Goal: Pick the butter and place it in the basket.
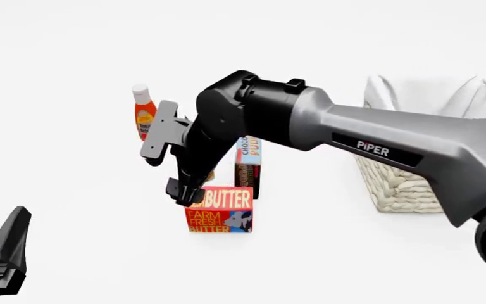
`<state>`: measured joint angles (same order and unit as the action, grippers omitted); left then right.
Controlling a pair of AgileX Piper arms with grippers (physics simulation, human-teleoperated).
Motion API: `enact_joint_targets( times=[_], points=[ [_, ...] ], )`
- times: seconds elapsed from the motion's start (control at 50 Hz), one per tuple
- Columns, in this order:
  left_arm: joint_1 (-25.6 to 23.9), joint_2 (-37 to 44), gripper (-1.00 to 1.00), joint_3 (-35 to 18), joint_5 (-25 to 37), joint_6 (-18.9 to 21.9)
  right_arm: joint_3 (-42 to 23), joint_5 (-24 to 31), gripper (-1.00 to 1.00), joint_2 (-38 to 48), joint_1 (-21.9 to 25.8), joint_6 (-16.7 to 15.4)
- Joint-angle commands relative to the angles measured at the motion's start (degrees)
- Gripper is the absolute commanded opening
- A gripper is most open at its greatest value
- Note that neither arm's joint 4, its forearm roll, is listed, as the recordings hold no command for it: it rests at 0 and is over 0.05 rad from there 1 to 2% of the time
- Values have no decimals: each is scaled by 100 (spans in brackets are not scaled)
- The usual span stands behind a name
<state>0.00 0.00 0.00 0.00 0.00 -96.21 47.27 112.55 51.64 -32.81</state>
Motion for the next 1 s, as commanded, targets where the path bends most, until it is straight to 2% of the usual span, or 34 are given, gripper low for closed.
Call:
enact_joint_targets(
  times=[0.02,1.0],
  points=[
    [0,0,100,0,0,0,-30,-9,100,71,17,17],
    [0,0,100,0,0,0,-113,-37,100,304,38,85]
  ],
)
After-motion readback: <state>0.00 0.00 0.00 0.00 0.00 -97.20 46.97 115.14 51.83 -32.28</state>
